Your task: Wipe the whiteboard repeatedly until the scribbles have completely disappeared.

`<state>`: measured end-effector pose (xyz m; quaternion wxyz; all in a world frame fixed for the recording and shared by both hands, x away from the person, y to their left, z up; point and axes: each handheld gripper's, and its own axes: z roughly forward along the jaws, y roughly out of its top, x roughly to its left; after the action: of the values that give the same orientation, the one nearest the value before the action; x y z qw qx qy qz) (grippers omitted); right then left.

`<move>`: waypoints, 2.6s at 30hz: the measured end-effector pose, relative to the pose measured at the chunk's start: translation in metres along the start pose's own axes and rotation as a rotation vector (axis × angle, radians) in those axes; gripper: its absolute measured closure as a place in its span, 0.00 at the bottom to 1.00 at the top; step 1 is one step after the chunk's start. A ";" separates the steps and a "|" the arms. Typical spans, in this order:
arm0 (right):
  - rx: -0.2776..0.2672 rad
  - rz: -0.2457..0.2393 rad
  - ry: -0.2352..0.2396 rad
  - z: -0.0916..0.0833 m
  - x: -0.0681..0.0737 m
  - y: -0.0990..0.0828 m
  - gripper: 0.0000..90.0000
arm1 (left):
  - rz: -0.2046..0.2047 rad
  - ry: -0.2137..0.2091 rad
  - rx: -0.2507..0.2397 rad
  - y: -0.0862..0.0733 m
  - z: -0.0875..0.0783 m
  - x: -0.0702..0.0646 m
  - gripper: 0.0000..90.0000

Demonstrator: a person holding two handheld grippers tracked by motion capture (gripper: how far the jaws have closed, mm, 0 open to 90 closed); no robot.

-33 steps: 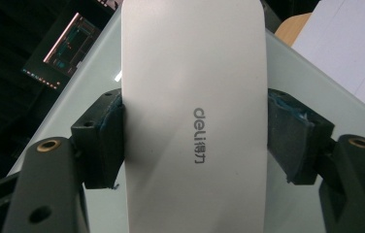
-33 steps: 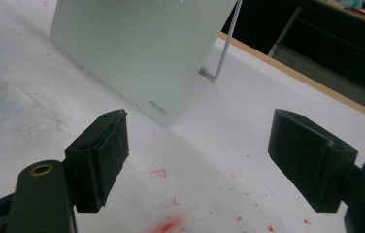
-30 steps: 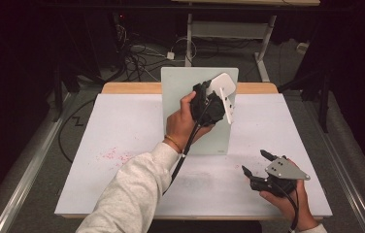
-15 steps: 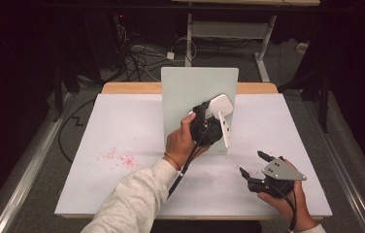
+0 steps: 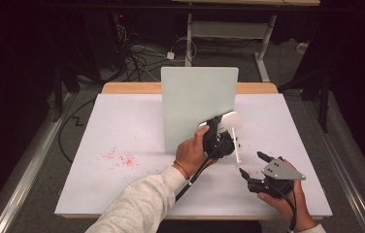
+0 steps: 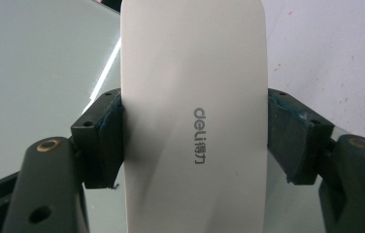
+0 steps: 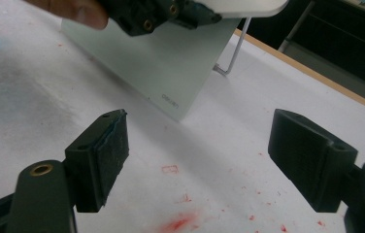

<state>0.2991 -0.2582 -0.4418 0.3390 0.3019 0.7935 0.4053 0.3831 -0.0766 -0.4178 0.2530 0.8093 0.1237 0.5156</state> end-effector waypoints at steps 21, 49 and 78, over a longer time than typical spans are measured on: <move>0.011 -0.011 0.005 0.002 0.002 0.000 0.26 | -0.255 0.082 -0.011 -0.024 -0.022 0.111 0.32; 0.000 -0.013 -0.009 0.002 0.004 0.001 0.26 | -0.447 0.058 0.002 -0.119 -0.049 0.120 0.32; 0.021 -0.021 -0.006 0.006 0.005 0.000 0.26 | -0.415 -0.136 0.016 -0.153 -0.083 0.103 0.32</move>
<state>0.3010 -0.2510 -0.4458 0.3426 0.2983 0.7999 0.3922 0.3631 0.1231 -0.3923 0.3549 0.8013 0.2747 0.3956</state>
